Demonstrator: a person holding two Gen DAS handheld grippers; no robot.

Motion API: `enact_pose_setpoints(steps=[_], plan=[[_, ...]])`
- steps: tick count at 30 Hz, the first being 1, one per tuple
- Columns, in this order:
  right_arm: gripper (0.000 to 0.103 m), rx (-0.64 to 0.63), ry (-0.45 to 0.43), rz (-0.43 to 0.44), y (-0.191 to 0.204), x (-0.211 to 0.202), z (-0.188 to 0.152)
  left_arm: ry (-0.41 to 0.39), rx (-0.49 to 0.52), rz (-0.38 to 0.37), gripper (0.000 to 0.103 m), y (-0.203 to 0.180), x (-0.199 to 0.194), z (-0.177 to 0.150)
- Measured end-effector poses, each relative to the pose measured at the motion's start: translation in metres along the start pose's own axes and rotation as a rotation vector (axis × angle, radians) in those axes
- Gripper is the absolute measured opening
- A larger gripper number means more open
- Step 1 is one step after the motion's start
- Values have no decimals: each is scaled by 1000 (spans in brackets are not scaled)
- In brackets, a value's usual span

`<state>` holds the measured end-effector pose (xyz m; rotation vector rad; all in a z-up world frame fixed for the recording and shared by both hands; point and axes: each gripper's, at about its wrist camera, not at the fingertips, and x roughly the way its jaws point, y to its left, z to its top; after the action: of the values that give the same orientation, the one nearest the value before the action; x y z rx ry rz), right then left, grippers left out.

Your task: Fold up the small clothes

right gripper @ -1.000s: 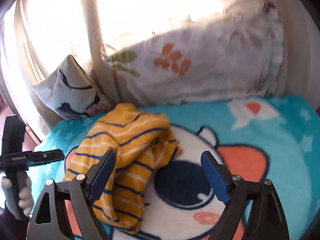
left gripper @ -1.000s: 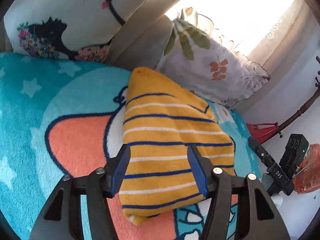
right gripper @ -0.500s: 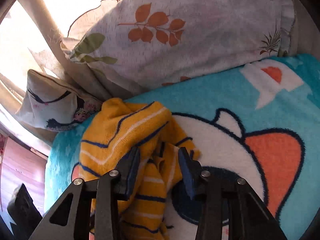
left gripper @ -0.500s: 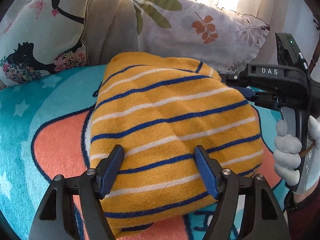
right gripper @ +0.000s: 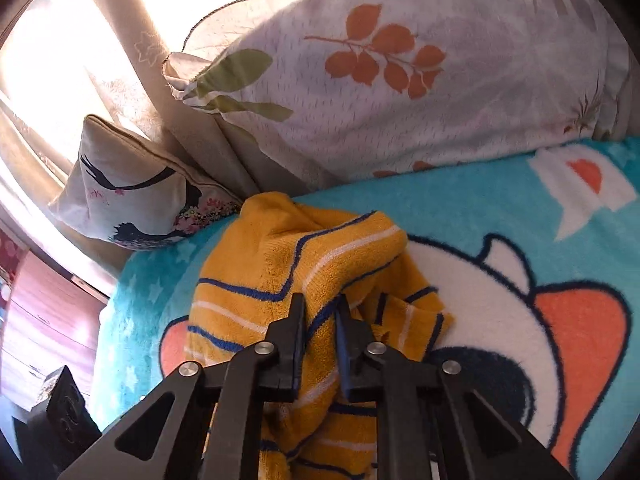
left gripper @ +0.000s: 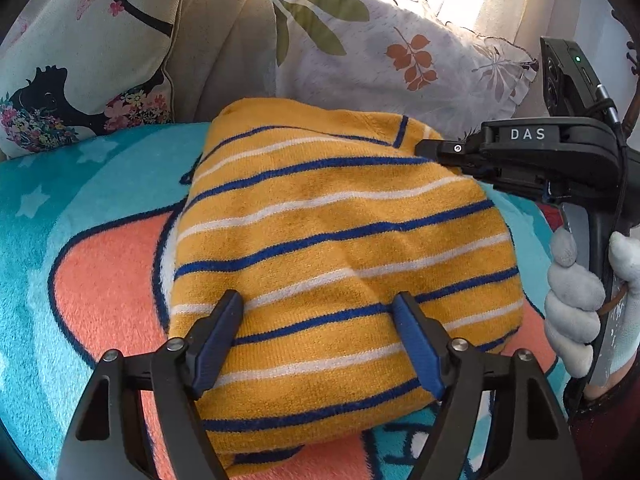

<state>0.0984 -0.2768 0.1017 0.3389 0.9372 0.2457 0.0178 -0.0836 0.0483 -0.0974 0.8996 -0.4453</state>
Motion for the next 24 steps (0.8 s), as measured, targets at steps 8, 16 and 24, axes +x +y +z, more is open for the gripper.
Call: enact_pose_setpoints(steps=[8,16,24], plan=[[6,-132,64,-311,-3,51,4,17,12,-25,76,-6,-1,-2],[29,-45,-69,-278,-17,-26,-1,-9,-104,-58,76,22,-63,-24],[52,-15,-54,214,23,-46,-50,-35,-312,78,76,74,-92,-64]])
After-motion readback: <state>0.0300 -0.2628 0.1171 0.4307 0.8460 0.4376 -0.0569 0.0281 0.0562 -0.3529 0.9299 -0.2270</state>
